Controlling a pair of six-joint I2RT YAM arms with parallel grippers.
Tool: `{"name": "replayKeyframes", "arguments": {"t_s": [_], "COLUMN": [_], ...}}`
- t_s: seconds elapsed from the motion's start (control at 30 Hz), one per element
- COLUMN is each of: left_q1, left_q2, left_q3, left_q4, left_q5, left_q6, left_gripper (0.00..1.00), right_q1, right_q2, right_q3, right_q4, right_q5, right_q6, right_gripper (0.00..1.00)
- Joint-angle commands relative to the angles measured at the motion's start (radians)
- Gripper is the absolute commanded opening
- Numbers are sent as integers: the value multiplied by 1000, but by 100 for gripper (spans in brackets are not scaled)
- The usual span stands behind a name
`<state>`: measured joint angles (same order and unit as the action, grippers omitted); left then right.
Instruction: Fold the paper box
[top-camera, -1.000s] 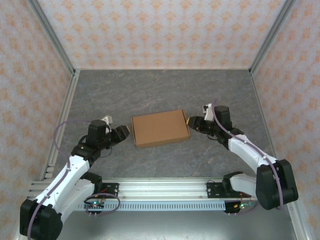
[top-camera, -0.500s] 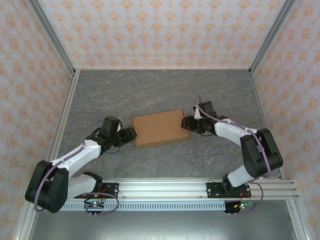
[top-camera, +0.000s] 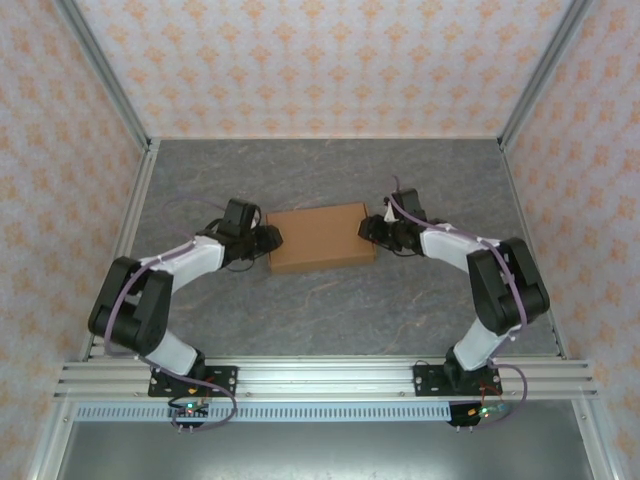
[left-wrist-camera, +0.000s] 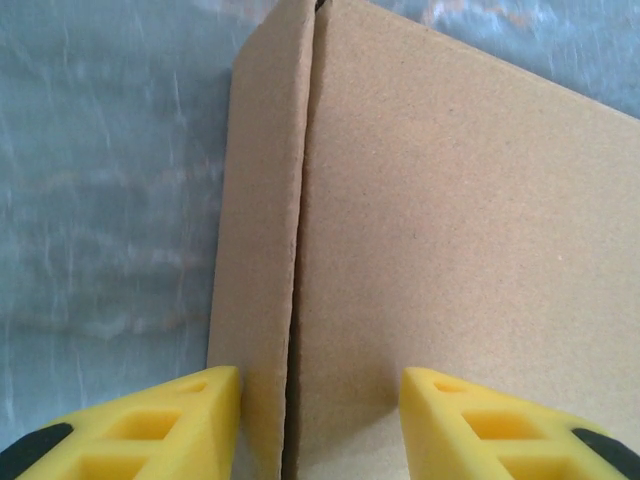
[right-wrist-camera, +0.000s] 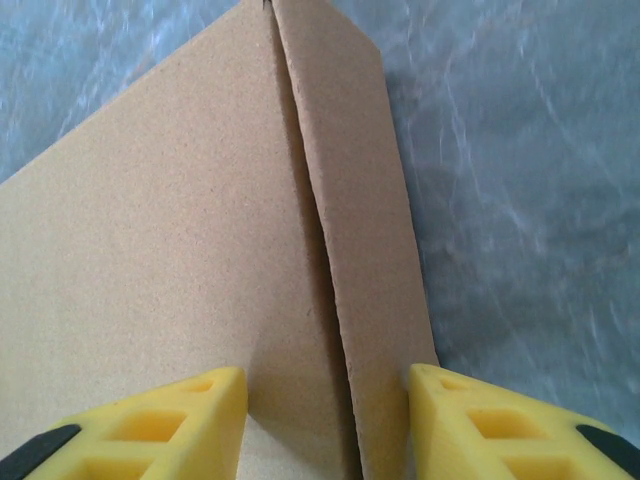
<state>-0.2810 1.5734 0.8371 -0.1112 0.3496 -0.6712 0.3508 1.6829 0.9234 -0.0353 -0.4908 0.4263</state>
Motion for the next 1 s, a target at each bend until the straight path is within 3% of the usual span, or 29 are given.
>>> {"name": "replayKeyframes", "arguments": {"t_s": [0.0,0.23,0.43,0.57,0.77,0.97], "left_q1": [10,66,84,84,86,100], "left_q2": [102,288,191,36,-268,-530], "left_q3": [125,389,381,268,-33,-293], "left_q4": [-29,-136,-144,-77,78,193], "left_q5": [2,-31,-153,-285,-523,-743], "left_q6": [68,131,225,277,355,401], "left_gripper": [47,54,67,75,83,100], "right_q1": [10,4,-27,-41,-42,-66], "right_q2": [58,221,120,-39,-292,-398], "right_q3": [72,293,302,227,38,-142], "right_q4": [64,-12,-96,-114,-97,-3], "right_q5": [11,95,248,389,709,925], "right_q6": [39,11,-101,-175,-311,-406], "right_gripper": [46,48,59,66,75,86]}}
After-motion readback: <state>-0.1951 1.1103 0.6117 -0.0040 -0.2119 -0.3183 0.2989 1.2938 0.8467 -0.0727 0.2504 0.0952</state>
